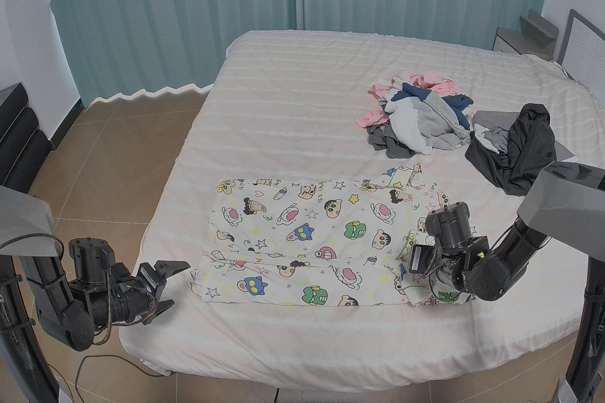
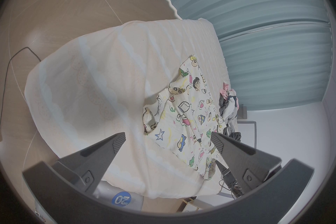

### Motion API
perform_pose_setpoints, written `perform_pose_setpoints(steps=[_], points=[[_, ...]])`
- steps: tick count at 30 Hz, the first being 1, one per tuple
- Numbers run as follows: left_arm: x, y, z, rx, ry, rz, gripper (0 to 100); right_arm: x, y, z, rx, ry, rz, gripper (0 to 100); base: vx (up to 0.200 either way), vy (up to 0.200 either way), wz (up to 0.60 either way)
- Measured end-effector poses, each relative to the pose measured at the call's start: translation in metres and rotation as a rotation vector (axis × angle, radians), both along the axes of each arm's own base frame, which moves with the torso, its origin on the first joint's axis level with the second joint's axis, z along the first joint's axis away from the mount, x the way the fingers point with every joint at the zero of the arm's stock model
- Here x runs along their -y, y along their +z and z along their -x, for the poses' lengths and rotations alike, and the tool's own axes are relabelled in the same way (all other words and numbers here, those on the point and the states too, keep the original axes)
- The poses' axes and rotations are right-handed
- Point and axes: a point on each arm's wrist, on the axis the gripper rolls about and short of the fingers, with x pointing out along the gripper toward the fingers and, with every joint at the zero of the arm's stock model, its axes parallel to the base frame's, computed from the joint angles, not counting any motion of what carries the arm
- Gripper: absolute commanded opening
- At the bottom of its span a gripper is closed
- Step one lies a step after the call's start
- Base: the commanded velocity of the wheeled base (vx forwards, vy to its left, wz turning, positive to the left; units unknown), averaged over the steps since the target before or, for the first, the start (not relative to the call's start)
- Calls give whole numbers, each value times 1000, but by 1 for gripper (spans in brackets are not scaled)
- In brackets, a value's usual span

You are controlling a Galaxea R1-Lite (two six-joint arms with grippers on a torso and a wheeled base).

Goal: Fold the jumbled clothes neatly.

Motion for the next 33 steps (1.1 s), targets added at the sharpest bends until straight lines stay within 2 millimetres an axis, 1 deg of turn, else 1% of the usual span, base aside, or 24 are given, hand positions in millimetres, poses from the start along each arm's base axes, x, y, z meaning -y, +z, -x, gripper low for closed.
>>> perform_pose_setpoints(steps=[7, 15, 25, 33], points=[[0, 0, 0, -1, 0, 0, 100, 15, 6, 13, -16, -23, 4, 0, 0, 0, 0], [0, 0, 1, -2, 0, 0, 100, 37, 4, 28, -26, -88, -17, 0, 0, 0, 0], [0, 0, 1, -2, -1, 0, 100, 62, -6, 45, -14, -145, -37, 0, 0, 0, 0], [0, 0, 1, -3, 0, 0, 100, 71, -18, 56, -11, -157, -59, 0, 0, 0, 0]])
